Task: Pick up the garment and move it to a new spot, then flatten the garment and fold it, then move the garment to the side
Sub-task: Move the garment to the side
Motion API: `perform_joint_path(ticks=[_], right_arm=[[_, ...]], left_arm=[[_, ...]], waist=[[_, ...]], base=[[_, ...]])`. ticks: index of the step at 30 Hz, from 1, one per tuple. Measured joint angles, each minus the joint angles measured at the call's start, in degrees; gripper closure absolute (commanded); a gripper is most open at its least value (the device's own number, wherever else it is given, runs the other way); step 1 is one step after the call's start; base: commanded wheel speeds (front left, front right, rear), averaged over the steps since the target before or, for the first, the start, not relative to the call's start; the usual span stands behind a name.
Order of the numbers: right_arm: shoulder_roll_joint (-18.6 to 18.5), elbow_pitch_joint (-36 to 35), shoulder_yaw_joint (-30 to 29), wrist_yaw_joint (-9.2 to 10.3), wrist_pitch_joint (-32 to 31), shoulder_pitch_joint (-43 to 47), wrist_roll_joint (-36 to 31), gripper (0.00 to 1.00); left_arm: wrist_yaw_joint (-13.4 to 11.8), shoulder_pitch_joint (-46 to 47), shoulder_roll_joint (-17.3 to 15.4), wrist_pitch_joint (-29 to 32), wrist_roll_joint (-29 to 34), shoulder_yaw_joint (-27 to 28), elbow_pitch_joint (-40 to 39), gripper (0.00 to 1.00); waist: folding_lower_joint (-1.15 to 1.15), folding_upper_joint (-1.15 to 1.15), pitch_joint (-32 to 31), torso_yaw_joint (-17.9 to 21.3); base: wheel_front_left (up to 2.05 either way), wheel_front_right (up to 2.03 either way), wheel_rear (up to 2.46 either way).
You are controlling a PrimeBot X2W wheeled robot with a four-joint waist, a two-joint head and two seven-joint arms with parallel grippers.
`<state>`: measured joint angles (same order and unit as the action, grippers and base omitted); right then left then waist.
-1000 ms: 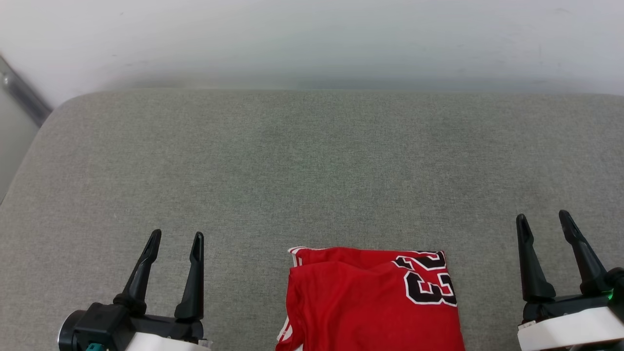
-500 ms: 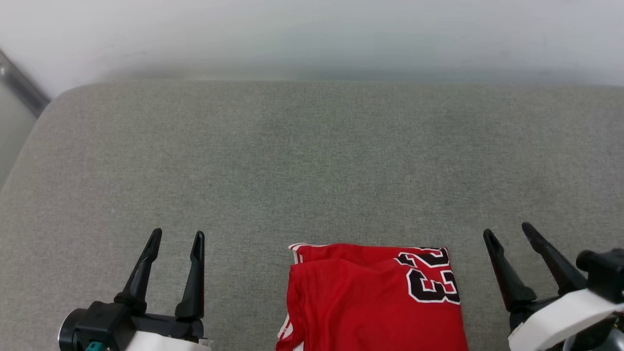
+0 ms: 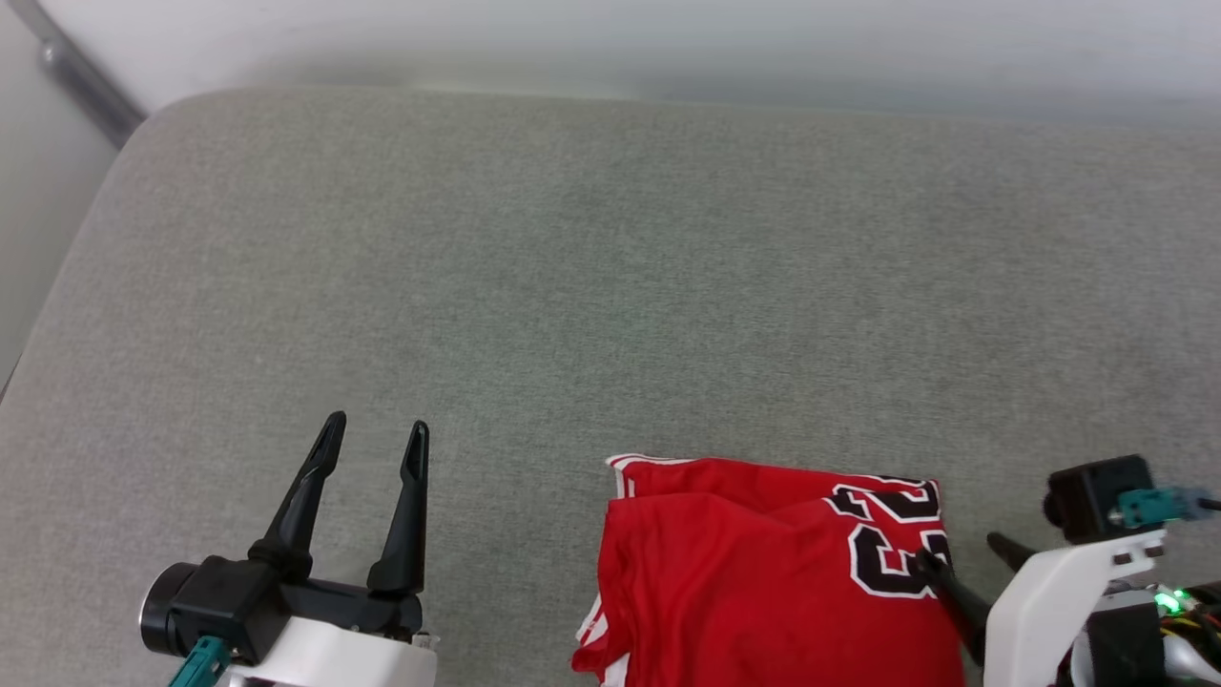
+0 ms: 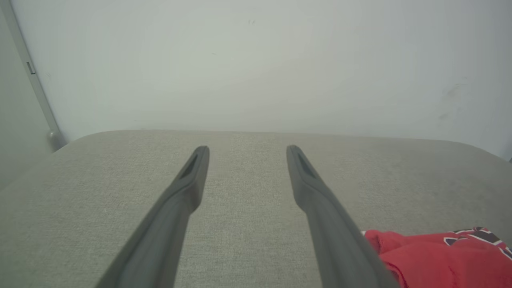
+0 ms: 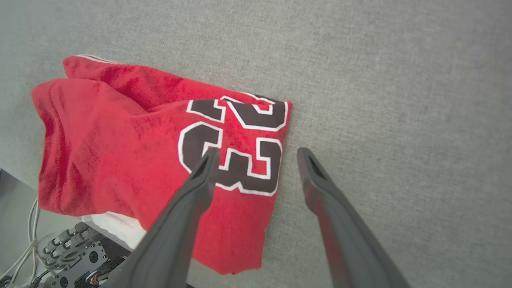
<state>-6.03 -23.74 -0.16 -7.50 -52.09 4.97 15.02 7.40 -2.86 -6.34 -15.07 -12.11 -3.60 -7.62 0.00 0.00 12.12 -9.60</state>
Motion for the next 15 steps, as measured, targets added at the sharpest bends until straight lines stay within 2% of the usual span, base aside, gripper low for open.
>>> perform_joint_path(ticks=[4,15], right_arm=[[0.6,3.7,-0.3,0.01,-0.8,-0.4,-2.8,0.0],[2.5,14.8,-1.0,0.01,0.8,-2.2,-2.8,0.0]], left_arm=[[0.0,0.7,0.0,0.0,-0.1,-0.5,0.3,0.0],[0.0,1.8,0.5,0.0,-0.2,-1.5,0.8,0.0]], waist=[[0.0,0.0,1.2,-1.7],[0.0,0.0,2.9,-4.9]], base=[[0.0,0.0,0.0],[0.0,0.0,0.0]])
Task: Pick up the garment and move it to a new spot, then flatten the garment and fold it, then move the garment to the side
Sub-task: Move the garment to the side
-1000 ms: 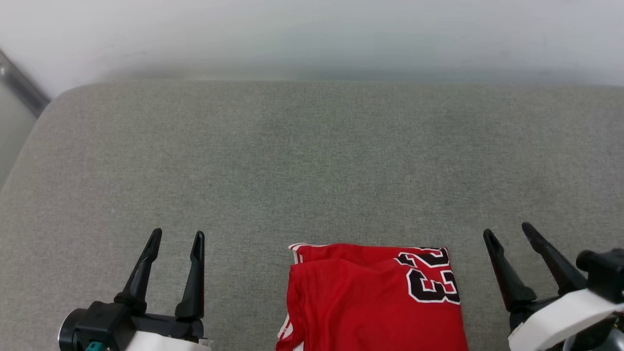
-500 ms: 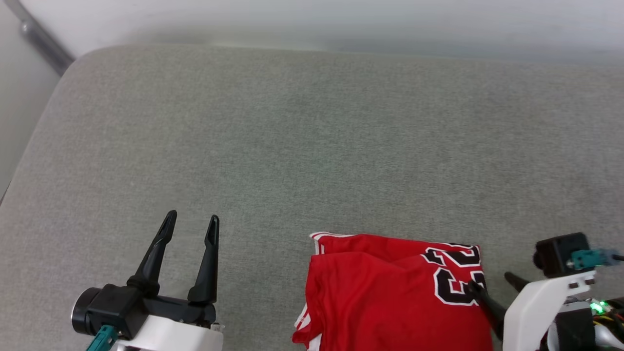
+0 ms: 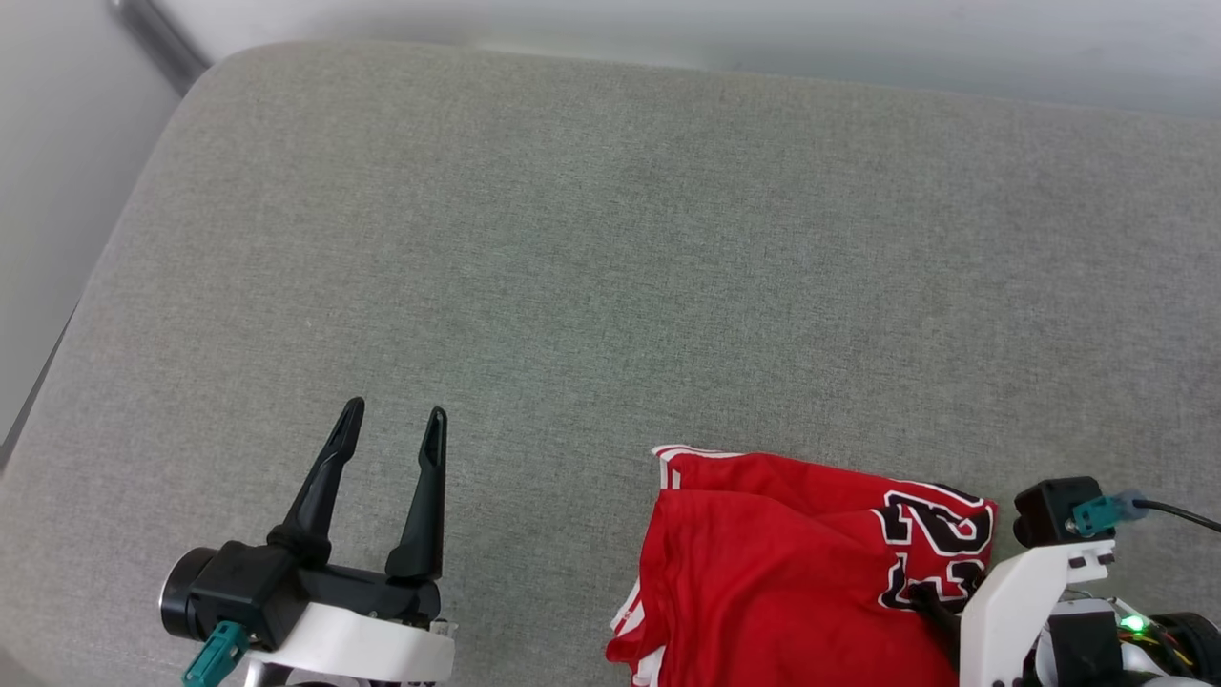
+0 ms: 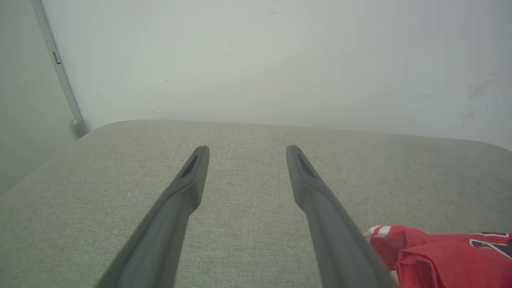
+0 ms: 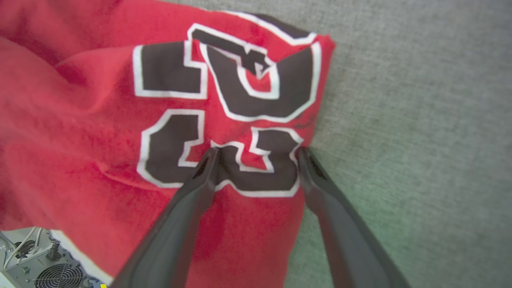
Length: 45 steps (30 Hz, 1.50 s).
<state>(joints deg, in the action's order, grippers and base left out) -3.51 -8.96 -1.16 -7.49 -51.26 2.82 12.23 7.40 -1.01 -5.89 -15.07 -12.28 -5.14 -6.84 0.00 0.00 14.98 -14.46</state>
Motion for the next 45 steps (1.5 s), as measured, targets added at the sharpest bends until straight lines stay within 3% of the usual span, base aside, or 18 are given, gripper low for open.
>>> perform_joint_path(ticks=[7,8,9,10,11,15,19,34,37,45], right_arm=[[-0.6,4.2,2.5,0.19,2.4,-1.6,-0.6,0.0],[-0.8,4.7,2.9,0.18,2.6,-1.8,-0.7,0.22],[-0.9,5.2,3.3,0.19,2.8,-2.1,-0.7,0.63],[-1.3,5.7,4.0,0.18,3.0,-2.5,-0.6,0.94],[-1.8,6.0,4.7,0.16,3.4,-2.8,-0.4,1.0],[-3.1,6.7,7.1,-0.02,4.8,-3.8,-0.4,1.0],[-7.0,5.6,10.4,-0.08,5.7,-5.5,-3.2,1.0],[-34.3,3.4,22.4,-0.07,6.1,-19.4,-11.2,1.0],[-37.8,4.9,21.0,-0.02,7.0,-22.0,-10.8,1.0],[-40.0,11.5,11.3,-0.05,14.3,-27.1,-14.1,1.0]], left_arm=[[0.0,0.0,0.1,0.0,-0.1,-0.2,0.3,0.0],[0.0,0.0,0.1,0.0,-0.1,-0.6,0.4,0.0],[0.0,0.0,0.0,0.0,-0.1,-0.8,0.6,0.0],[0.0,0.0,0.0,0.0,-0.1,-0.9,0.7,0.0],[0.0,0.0,0.0,0.0,0.0,-1.0,0.8,0.0],[0.0,-0.1,0.0,0.0,0.0,-1.4,0.8,0.0],[0.0,-0.9,-0.2,0.0,0.4,-1.4,1.1,0.0],[0.0,2.3,-0.9,0.0,1.0,-8.5,-0.4,0.0],[0.0,4.6,-1.6,0.0,1.1,-10.8,-1.3,0.0],[0.0,10.2,-4.0,0.0,1.9,-13.0,-4.4,0.0]], waist=[[0.0,0.0,-0.2,-0.2],[0.0,0.0,-0.3,-0.2],[0.0,0.0,-0.4,-0.1],[0.0,0.0,-0.5,0.1],[0.0,0.0,-0.7,0.2],[0.0,0.0,-1.4,1.2],[0.01,0.0,-2.2,3.2],[0.01,0.0,0.1,18.2],[0.01,0.0,2.7,20.4],[0.01,0.0,11.8,24.4]], base=[[0.0,0.0,0.0],[0.0,0.0,0.0],[0.0,0.0,0.0],[0.0,0.0,0.0],[0.0,0.0,0.0],[0.0,0.0,0.0],[0.0,0.0,0.0],[0.0,0.0,0.0],[0.0,0.0,0.0],[0.0,0.0,0.0]])
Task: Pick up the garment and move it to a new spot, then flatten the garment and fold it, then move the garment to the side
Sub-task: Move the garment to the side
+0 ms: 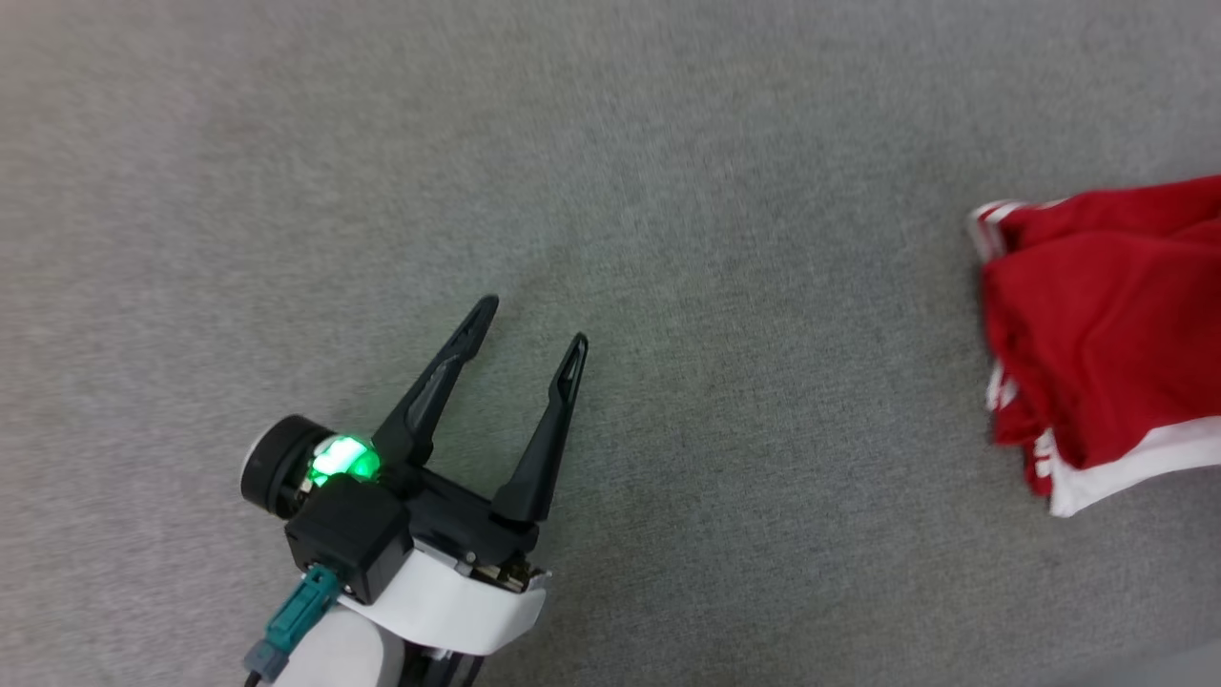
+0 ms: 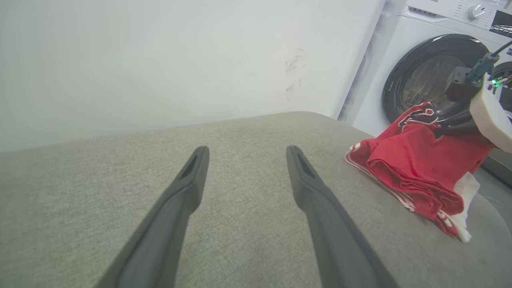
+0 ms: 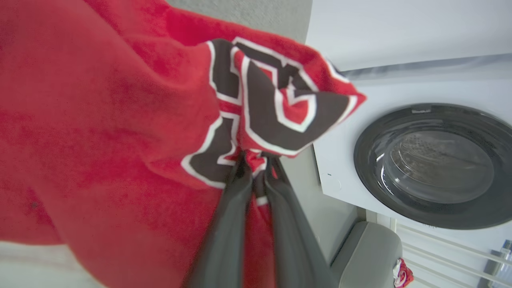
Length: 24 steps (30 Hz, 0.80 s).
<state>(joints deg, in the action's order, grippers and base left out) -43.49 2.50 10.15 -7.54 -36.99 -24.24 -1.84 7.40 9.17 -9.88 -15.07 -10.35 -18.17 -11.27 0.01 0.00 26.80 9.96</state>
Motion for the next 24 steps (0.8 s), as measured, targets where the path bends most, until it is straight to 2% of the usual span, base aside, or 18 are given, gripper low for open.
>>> perform_joint_path(ticks=[12,17,23,24], right_arm=[[-0.5,14.6,-12.9,0.0,11.5,-4.4,-4.8,1.0],[-0.6,19.7,-17.3,0.0,15.0,-6.4,-7.3,1.0],[2.2,22.6,-20.9,0.0,16.6,-7.5,-9.4,1.0],[2.8,22.8,-21.3,0.0,16.5,-7.5,-9.4,0.74]], left_arm=[[0.0,4.5,-3.5,0.0,0.2,-2.7,-4.1,0.0],[0.0,4.8,-3.9,0.0,0.2,-3.2,-4.4,0.0],[0.0,4.8,-4.0,0.0,0.2,-2.2,-4.3,0.0],[0.0,4.8,-3.9,0.0,0.1,-2.1,-4.1,0.0]], waist=[[0.0,0.0,11.1,2.6],[-0.01,0.0,12.2,1.9],[0.0,0.0,12.4,1.1],[0.0,0.0,12.2,1.0]], base=[[0.0,0.0,0.0],[0.0,0.0,0.0],[0.0,0.0,0.0],[0.0,0.0,0.0]])
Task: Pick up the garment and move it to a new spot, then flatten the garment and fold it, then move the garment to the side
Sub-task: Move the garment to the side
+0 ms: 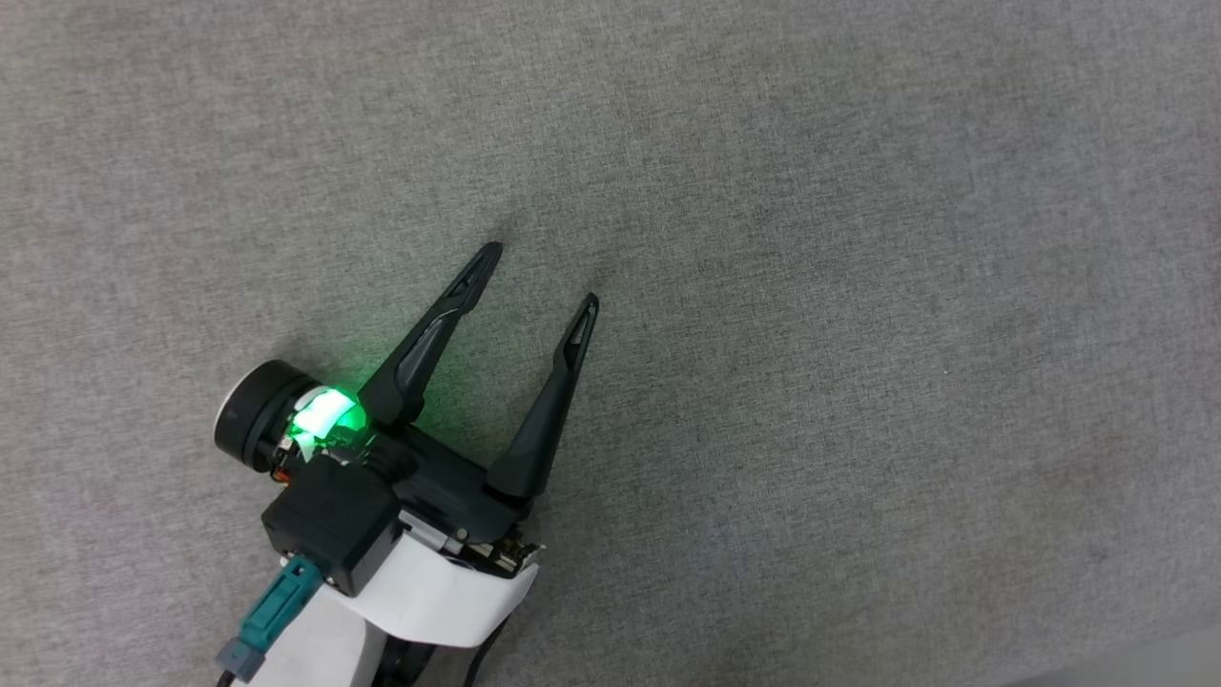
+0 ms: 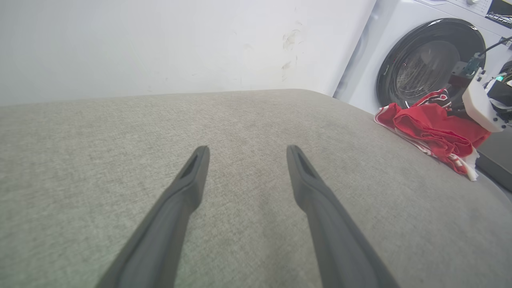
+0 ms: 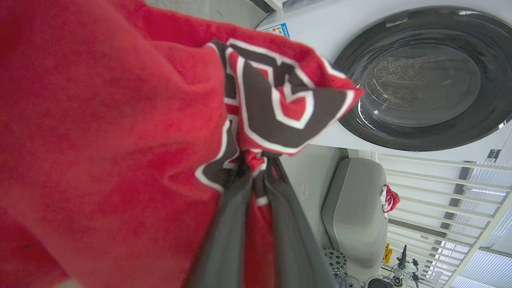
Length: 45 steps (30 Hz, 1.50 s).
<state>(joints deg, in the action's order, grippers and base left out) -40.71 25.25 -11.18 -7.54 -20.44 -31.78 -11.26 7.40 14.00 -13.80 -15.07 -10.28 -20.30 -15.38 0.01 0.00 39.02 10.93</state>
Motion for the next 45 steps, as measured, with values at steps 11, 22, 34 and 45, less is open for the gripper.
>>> perform_joint_path(ticks=[11,22,34,45], right_arm=[[5.4,-7.3,-1.7,0.0,1.8,0.1,-0.9,0.0],[16.6,-20.7,1.8,0.02,5.8,5.4,9.7,0.0],[30.0,-32.9,4.8,0.03,17.6,20.0,18.2,0.0],[35.6,-27.0,7.4,0.04,29.6,29.3,22.7,0.0]], left_arm=[[0.0,-1.8,3.7,0.0,-1.0,3.8,3.2,0.0],[-0.3,-8.0,6.9,0.0,-0.5,14.2,7.9,0.0],[-0.4,-13.0,9.0,0.0,-1.5,22.3,11.8,0.0],[-0.1,-17.0,9.4,0.0,-1.7,24.0,15.3,0.0]], waist=[[-0.01,0.0,-7.0,-1.2],[-0.01,0.0,-20.6,-3.9],[-0.02,0.0,-31.7,-9.4],[-0.02,0.0,-36.7,-12.2]], base=[[0.0,0.0,0.0],[0.0,0.0,0.0],[0.0,0.0,0.0],[0.0,0.0,0.0]])
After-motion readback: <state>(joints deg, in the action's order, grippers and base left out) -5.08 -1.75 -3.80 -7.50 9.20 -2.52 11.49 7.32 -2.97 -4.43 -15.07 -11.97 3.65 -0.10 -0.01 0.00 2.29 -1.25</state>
